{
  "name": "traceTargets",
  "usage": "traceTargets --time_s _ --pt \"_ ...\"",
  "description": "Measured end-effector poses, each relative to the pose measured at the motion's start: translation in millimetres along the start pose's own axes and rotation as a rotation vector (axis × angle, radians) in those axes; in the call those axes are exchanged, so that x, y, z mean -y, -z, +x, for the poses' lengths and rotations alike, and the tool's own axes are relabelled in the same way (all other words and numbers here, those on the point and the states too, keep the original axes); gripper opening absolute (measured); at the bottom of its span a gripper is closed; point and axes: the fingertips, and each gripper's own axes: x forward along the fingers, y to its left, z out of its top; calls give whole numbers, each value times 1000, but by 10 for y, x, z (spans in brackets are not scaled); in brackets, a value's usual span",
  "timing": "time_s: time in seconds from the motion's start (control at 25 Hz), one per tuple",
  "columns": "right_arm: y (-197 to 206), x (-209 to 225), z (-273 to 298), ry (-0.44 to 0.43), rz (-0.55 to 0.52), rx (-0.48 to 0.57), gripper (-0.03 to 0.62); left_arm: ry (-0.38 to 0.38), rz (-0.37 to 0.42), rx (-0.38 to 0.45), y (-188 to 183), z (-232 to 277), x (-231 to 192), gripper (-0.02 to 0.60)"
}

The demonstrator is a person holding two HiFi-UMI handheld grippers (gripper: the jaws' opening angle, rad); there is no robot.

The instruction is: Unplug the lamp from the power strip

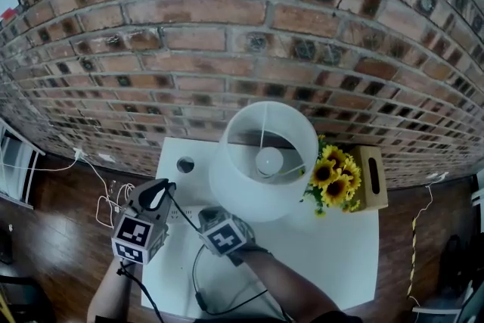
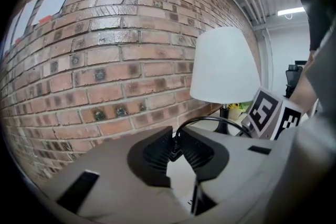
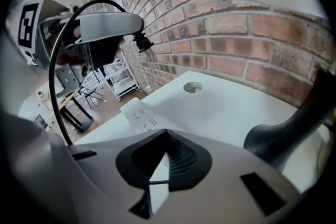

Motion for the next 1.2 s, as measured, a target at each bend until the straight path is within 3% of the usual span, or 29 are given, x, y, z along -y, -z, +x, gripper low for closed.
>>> traceTargets --time_s 0.32,0.52,0.76,0.96,1.2 --pt "7 -31 -35 -3 -25 12 3 -16 36 -30 93 264 -145 57" --pt "-48 38 -286 54 -29 96 3 -17 14 -32 183 454 -227 57" --pt "118 -35 -494 73 -111 83 3 0 9 -48 300 708 -226 57" --pt "12 -28 -769 105 -84 147 3 14 34 -75 422 888 -222 57" --pt "9 -150 -908 54 -68 185 3 20 25 -96 574 1055 -281 58"
